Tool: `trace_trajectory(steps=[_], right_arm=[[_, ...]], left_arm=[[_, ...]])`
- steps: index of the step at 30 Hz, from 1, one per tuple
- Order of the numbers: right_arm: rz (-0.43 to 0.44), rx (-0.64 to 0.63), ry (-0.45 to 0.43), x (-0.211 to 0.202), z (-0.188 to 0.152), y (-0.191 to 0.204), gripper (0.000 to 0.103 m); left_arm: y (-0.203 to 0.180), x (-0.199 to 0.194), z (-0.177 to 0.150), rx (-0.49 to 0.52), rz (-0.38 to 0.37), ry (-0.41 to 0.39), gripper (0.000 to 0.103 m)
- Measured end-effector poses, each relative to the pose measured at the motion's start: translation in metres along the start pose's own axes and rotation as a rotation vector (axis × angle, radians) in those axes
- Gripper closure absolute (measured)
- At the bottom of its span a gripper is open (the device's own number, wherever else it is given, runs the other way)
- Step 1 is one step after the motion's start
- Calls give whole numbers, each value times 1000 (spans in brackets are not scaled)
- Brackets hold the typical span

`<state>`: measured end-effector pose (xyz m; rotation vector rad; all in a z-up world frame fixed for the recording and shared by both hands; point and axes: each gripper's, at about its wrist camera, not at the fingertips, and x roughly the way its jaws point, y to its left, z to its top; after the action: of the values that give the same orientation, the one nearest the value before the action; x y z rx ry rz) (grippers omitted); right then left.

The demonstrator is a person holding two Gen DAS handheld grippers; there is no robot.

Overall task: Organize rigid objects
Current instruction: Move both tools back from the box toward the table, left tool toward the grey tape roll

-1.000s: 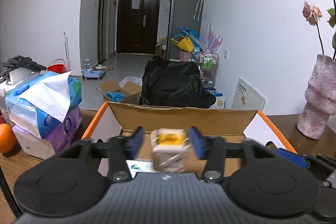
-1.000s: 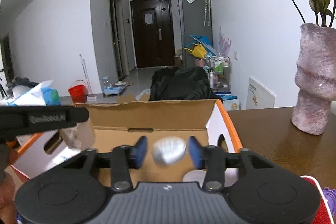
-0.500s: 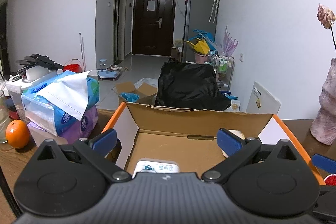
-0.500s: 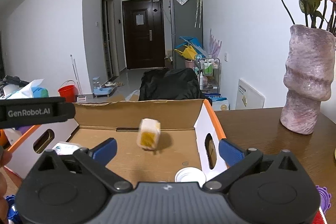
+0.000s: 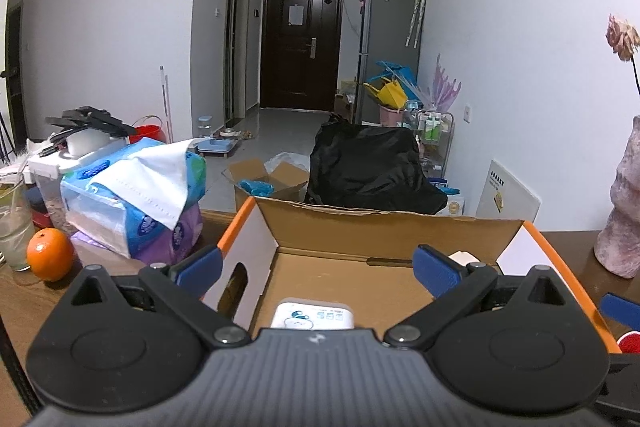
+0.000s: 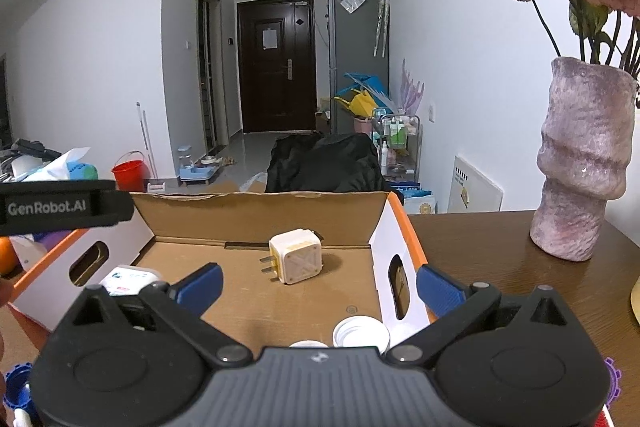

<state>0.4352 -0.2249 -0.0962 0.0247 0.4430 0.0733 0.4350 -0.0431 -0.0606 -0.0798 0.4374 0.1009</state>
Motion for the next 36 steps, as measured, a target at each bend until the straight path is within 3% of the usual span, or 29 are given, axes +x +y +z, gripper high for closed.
trace_trajectory(steps=[15,36], right_arm=[[11,-44,-16,-34,-9,6,0],[44,-66,-10,-108,-42,19,0]], left_arm=[[18,-33,-6,-10,17,-4,0],[54,-100,-42,-3,60,28,0]])
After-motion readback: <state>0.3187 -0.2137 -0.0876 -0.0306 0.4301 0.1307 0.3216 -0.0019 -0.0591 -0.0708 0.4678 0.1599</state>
